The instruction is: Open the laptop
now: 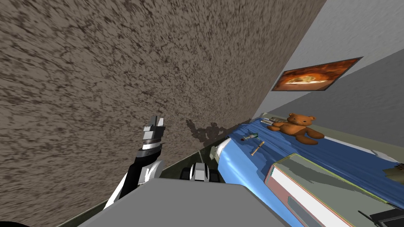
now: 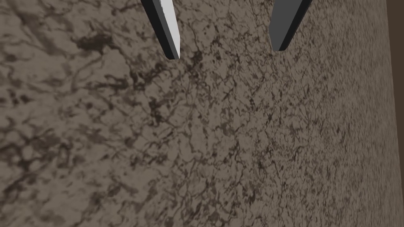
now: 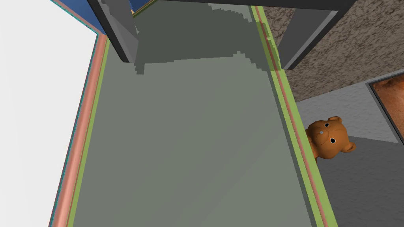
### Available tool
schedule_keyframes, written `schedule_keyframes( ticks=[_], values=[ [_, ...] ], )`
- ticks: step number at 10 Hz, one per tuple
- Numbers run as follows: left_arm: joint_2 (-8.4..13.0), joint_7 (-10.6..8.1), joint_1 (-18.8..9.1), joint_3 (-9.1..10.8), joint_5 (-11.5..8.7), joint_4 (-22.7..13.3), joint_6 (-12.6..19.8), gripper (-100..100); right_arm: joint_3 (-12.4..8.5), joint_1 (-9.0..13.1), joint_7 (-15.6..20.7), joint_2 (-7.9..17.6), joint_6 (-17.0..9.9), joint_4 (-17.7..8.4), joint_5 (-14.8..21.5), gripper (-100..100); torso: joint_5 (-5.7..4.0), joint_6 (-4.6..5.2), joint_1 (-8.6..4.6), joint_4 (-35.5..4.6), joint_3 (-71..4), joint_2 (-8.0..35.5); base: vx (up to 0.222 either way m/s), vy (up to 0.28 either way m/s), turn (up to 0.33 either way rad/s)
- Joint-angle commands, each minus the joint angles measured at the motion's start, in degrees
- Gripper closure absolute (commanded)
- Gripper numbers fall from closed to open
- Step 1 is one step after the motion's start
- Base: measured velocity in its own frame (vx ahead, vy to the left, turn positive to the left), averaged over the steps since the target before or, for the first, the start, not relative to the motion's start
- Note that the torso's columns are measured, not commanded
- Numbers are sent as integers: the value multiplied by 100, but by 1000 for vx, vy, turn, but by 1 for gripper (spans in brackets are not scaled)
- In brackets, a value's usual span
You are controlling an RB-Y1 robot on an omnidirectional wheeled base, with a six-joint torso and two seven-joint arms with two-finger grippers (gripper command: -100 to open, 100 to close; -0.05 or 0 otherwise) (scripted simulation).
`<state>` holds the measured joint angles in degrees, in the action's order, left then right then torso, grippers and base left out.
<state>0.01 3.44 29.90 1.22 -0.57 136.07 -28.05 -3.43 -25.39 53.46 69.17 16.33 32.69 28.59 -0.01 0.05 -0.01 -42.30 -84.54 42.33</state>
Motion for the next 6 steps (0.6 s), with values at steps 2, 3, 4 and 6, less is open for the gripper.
schedule_keyframes(
  ticks=[2, 3, 4, 6],
  values=[
    [0, 0, 0, 0, 0, 0, 0, 0, 22, -95, 53, 142, -93, -219, 34, -100, 2, -2, -1, 1, -3, -4, 19, -3, 35],
    [0, 0, 0, 0, 0, 0, 0, 0, 14, -70, 91, 126, -51, -246, 37, -100, 0, -1, -1, -1, 1, 1, 0, 0, 0],
    [0, 0, 0, 0, 0, 0, 0, 0, 231, -208, -196, 311, -363, 63, -4, -100, -1, -5, 0, -1, 1, 1, -6, -35, -63],
    [0, 0, 0, 0, 0, 0, 0, 0, 451, -328, -459, 492, -654, 456, -42, -100, -3, -6, -8, 0, 0, -1, -16, -52, -41]
  ],
)
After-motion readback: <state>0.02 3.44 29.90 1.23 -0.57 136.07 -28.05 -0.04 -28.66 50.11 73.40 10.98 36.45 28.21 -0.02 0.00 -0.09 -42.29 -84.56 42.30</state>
